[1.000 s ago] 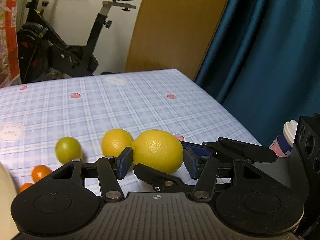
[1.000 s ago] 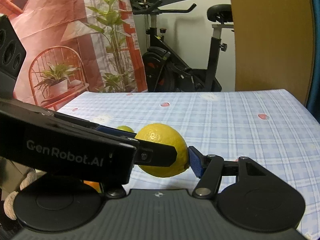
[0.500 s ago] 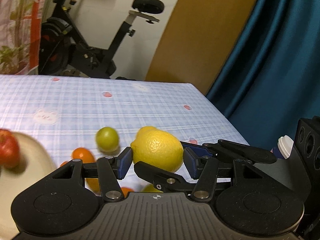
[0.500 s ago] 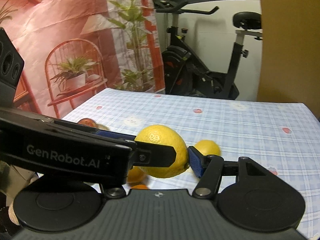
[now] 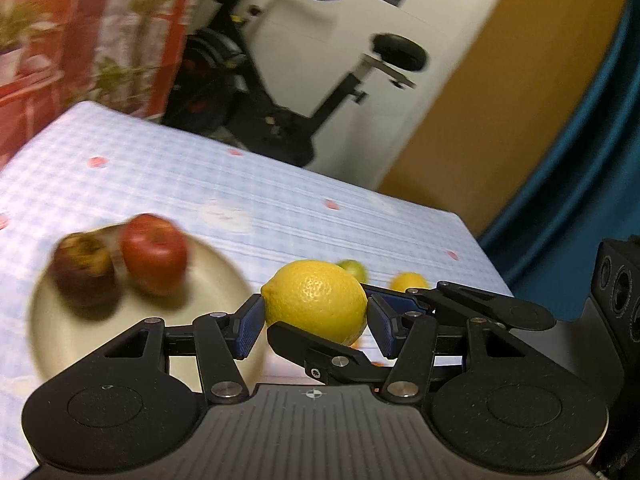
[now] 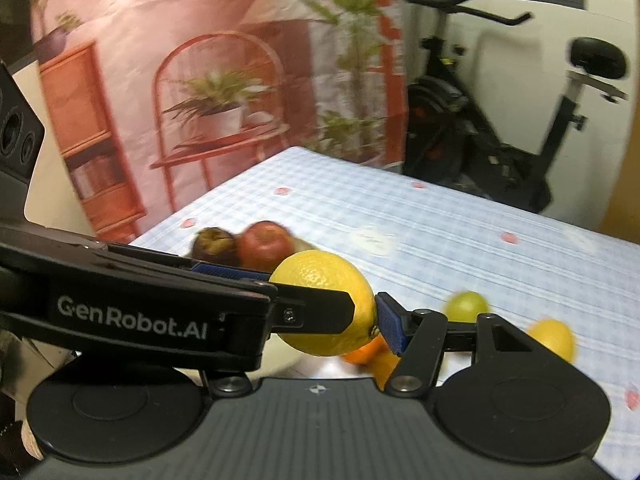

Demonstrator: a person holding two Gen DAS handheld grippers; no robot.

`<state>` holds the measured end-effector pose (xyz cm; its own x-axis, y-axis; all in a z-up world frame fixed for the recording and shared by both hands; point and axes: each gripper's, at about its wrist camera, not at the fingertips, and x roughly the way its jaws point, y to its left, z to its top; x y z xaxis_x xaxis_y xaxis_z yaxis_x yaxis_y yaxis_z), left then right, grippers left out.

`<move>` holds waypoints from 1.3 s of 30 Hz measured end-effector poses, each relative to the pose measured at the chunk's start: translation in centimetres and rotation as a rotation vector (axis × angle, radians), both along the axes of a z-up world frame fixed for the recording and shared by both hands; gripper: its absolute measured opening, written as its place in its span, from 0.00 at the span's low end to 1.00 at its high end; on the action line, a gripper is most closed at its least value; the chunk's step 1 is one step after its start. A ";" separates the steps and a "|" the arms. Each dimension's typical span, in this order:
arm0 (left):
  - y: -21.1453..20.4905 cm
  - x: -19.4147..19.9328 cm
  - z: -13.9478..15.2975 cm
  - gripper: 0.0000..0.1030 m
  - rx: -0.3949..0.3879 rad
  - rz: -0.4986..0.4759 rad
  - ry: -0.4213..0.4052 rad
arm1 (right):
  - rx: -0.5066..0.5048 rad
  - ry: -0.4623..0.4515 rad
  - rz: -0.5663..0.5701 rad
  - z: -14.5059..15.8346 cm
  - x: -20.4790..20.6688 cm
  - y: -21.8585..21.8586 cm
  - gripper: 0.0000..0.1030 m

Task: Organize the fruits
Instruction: 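Carry the lemon over the cream plate with the left gripper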

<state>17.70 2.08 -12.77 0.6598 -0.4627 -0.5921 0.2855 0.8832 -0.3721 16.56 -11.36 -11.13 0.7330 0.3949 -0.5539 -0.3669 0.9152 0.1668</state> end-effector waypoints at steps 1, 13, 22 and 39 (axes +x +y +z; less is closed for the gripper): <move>0.8 0.0 -0.1 0.57 -0.002 0.023 0.005 | -0.004 0.001 0.020 0.0 0.4 0.8 0.61; 7.6 0.6 -1.7 0.59 -0.008 0.252 0.085 | -0.047 0.041 0.276 -2.4 4.0 9.6 0.60; 9.7 0.2 -2.1 0.59 -0.007 0.328 0.118 | -0.040 0.081 0.364 -3.6 5.8 12.2 0.60; 10.0 0.0 -3.0 0.57 0.042 0.350 0.088 | -0.025 0.085 0.392 -4.7 6.9 12.7 0.60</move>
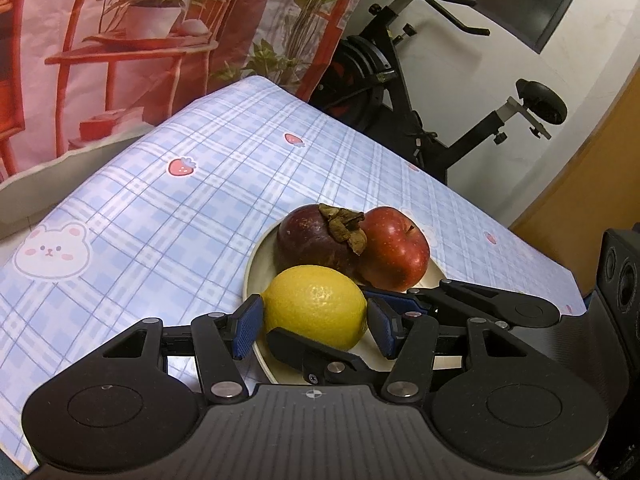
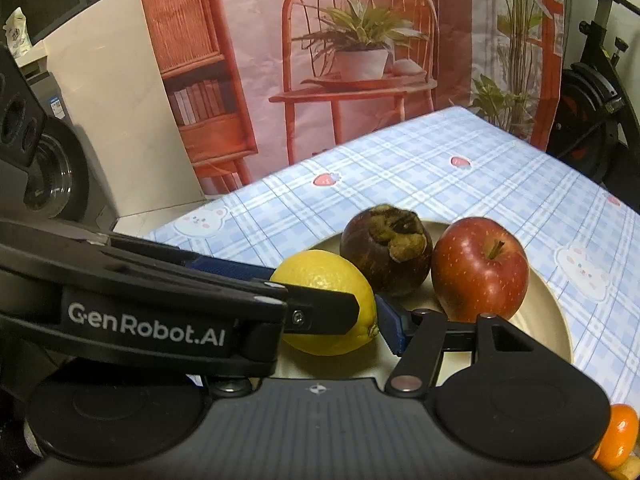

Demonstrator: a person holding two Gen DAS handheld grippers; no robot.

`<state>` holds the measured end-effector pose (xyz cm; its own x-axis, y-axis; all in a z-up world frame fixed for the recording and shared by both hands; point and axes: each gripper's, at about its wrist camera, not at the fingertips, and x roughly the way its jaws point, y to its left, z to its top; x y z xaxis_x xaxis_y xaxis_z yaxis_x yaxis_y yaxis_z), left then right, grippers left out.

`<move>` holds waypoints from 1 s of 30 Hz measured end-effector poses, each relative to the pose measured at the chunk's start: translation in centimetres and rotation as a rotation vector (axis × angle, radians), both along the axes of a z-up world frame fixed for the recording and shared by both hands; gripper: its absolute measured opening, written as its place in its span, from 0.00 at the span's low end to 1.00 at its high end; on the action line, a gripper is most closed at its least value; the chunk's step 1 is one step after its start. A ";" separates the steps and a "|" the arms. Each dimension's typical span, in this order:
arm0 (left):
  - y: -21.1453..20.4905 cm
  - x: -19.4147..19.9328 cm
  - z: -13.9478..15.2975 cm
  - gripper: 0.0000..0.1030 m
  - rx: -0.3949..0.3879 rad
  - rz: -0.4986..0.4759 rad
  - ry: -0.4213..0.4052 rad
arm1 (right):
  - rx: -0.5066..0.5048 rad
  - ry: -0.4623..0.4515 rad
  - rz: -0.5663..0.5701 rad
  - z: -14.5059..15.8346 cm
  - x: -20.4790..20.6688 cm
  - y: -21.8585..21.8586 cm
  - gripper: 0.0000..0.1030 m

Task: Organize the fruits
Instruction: 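Carry the lemon over the cream plate with the left gripper, then lower the lemon onto the plate and open the left gripper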

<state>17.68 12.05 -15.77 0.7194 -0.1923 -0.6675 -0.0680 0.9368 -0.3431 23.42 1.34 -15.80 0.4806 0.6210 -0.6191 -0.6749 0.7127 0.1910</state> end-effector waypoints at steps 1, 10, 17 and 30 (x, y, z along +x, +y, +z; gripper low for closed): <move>0.0 0.0 0.0 0.57 0.004 0.003 -0.004 | 0.006 -0.002 -0.002 0.0 0.0 -0.1 0.60; -0.4 -0.4 0.7 0.58 0.023 0.007 -0.029 | -0.007 -0.019 -0.007 0.2 -0.3 0.1 0.61; -1.3 -1.6 2.2 0.58 0.033 0.001 -0.094 | 0.022 -0.049 -0.053 1.3 -1.6 -2.2 0.61; -6.5 -3.0 3.7 0.58 0.121 -0.127 -0.181 | 0.117 -0.123 -0.384 3.6 -5.7 -14.3 0.61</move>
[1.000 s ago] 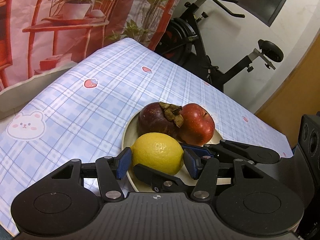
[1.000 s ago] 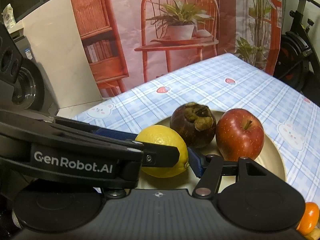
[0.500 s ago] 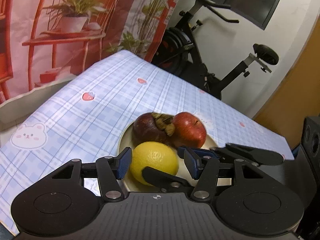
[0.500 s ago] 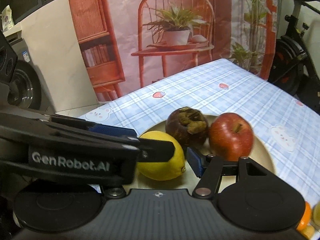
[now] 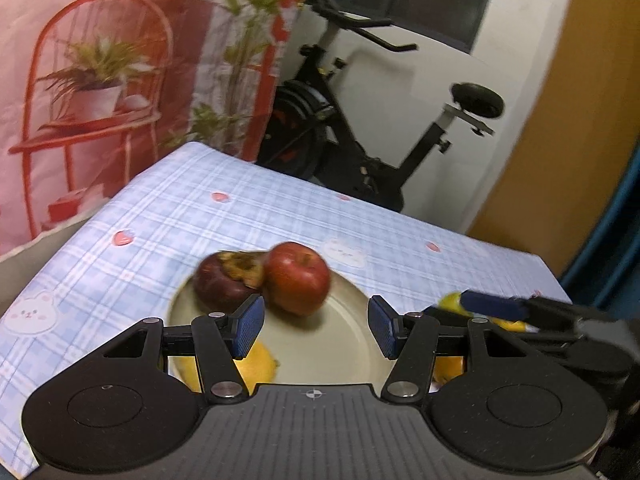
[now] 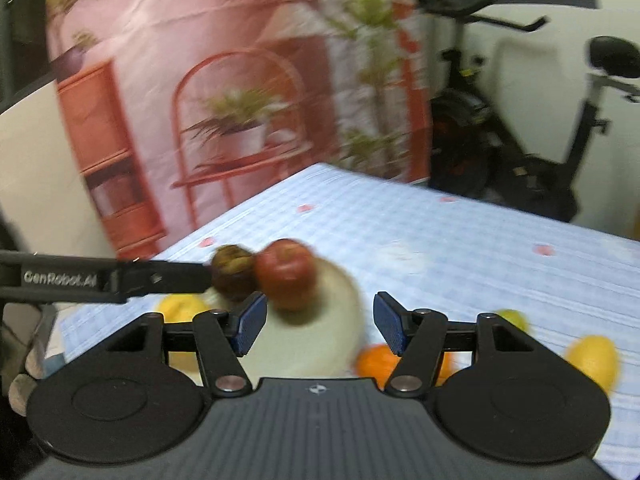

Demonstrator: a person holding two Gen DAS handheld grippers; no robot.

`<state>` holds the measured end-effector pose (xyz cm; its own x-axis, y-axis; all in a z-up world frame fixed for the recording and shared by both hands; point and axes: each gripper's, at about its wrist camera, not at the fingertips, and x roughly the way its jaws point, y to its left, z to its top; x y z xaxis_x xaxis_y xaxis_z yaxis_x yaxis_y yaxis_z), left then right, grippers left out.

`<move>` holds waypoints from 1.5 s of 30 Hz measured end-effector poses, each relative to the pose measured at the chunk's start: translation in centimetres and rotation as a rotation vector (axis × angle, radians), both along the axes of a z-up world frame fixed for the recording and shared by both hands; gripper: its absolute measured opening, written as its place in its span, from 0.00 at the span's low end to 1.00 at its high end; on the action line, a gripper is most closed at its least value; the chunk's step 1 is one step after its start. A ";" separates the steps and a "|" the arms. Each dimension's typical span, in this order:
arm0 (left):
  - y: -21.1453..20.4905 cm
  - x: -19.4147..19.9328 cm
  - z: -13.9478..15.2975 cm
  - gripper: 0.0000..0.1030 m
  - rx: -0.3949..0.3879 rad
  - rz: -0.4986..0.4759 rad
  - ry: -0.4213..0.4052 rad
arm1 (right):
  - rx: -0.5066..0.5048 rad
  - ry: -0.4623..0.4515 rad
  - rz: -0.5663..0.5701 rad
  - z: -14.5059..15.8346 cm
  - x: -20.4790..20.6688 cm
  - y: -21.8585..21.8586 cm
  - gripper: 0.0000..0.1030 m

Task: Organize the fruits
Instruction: 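Lower the lemon onto the plate and open the left gripper, then move the left gripper to a green apple on the table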

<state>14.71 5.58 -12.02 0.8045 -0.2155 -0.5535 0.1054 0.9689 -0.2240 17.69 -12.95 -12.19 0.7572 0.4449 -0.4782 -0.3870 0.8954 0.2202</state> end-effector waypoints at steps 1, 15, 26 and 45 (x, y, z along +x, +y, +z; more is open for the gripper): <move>-0.4 -0.2 -0.1 0.58 0.008 -0.010 0.000 | -0.001 -0.007 -0.018 0.2 -0.4 -0.7 0.60; -4.9 -2.1 -1.1 0.58 0.107 -0.113 -0.040 | 0.033 0.000 -0.268 -3.0 -6.8 -10.8 0.51; -6.1 -2.0 -2.3 0.58 0.116 -0.165 -0.013 | 0.030 0.010 -0.266 -4.0 -8.3 -12.5 0.51; -6.9 -2.0 -2.9 0.58 0.117 -0.212 0.015 | -0.026 0.061 -0.166 -5.5 -7.9 -10.7 0.52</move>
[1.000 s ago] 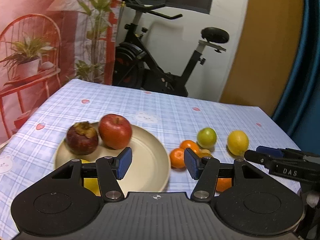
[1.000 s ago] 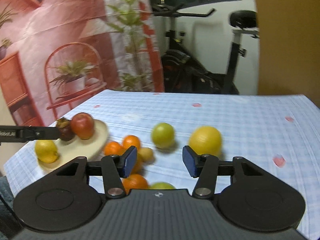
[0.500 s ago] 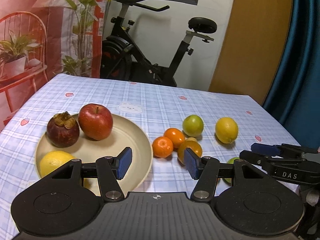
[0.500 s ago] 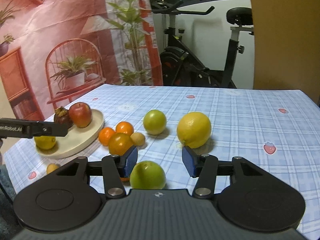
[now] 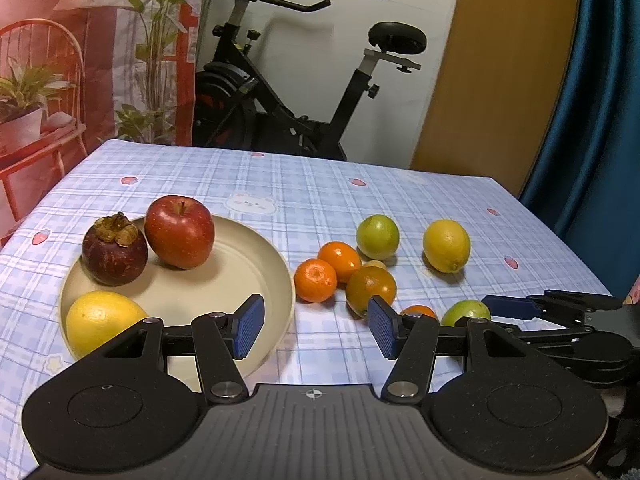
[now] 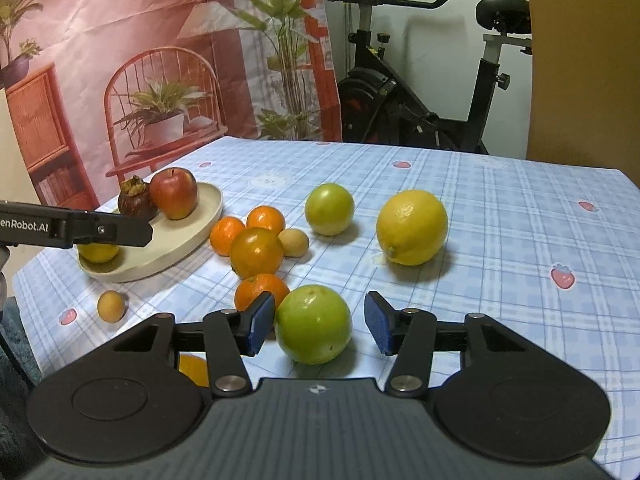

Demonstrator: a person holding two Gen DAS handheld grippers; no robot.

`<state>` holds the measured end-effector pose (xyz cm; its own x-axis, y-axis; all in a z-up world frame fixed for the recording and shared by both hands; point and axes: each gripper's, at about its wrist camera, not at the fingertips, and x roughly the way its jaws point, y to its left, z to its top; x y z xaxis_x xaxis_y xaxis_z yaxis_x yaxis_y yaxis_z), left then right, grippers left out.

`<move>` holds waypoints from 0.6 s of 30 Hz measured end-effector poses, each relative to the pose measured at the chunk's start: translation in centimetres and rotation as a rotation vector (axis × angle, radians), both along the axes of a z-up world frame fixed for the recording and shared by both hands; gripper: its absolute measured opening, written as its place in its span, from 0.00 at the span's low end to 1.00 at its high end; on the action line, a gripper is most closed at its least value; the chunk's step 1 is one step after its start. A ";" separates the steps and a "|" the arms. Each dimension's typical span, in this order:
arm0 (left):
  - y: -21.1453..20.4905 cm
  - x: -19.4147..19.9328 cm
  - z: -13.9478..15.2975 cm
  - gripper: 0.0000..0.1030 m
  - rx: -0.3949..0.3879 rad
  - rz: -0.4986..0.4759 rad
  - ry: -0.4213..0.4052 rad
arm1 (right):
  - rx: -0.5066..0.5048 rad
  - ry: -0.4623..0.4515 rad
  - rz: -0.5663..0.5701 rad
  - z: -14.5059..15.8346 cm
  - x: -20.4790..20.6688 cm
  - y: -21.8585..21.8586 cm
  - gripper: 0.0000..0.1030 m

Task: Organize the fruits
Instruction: 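Move the left gripper to a green apple on the table, then close the left gripper around the green apple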

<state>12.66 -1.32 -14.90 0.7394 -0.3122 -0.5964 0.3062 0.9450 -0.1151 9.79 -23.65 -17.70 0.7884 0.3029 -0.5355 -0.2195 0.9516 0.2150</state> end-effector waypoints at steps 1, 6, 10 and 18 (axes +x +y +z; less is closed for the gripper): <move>-0.1 0.0 0.0 0.58 0.000 -0.003 0.002 | -0.005 0.001 0.002 -0.2 0.0 0.0 0.52; -0.3 0.1 -0.1 0.58 0.006 -0.014 0.014 | -0.055 0.006 0.031 -0.6 0.1 0.8 0.49; -0.7 0.4 0.0 0.58 0.010 -0.033 0.028 | -0.065 0.016 0.042 -0.7 0.2 0.8 0.47; -3.8 1.5 0.6 0.58 -0.020 -0.141 0.078 | -0.012 0.031 0.106 -0.6 0.1 1.2 0.47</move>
<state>14.13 -5.16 -14.31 0.6392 -0.4224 -0.6427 0.4253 0.8904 -0.1621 9.85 -22.44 -18.31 0.7350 0.3775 -0.5632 -0.3128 0.9258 0.2124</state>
